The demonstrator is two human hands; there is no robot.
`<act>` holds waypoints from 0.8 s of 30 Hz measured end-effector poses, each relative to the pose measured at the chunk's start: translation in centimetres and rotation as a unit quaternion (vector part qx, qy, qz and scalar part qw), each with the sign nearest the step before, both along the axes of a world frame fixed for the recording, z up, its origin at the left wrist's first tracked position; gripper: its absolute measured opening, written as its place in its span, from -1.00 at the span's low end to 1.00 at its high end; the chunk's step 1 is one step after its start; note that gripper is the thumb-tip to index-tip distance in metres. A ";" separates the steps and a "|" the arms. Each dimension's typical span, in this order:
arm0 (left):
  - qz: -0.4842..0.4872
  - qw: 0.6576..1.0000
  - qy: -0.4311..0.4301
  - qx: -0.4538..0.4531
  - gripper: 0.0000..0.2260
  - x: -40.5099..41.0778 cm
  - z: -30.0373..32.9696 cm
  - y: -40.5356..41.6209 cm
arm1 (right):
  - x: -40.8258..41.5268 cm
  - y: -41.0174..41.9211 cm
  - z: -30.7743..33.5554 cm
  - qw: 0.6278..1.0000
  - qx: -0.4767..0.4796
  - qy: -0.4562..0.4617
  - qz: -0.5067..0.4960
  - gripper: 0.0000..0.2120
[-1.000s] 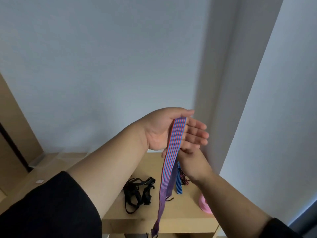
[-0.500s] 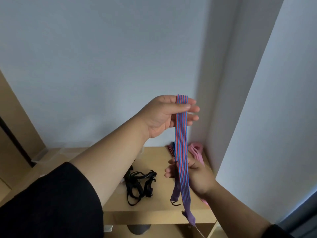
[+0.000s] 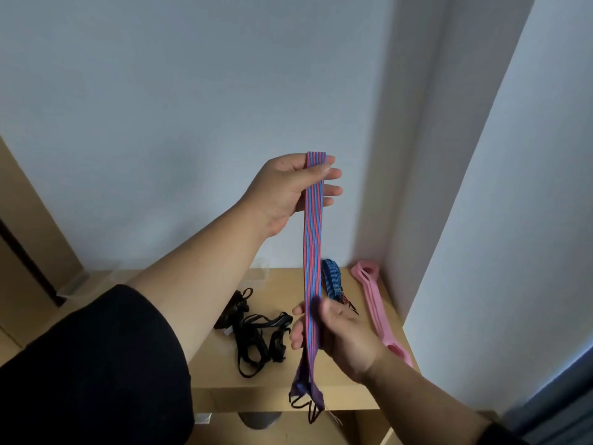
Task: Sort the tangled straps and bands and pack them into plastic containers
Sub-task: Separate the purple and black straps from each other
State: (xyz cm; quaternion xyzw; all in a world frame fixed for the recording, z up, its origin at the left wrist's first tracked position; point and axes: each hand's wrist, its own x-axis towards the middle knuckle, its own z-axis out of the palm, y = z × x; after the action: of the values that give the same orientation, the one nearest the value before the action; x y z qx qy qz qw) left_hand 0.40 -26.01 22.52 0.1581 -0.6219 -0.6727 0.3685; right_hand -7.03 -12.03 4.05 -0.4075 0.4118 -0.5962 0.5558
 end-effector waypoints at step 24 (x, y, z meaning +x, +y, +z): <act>0.143 0.892 -0.275 0.328 -0.86 1.2 -21.8 -1.5 | -0.4 -0.5 6.9 0.964 -0.127 0.165 -0.163 -0.71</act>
State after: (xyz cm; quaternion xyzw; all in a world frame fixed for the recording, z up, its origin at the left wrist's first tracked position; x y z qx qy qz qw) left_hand 1.61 -27.56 0.69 0.5361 -0.4131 -0.7080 0.2019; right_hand -7.39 -12.52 10.92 -0.4951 0.4790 -0.6508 0.3192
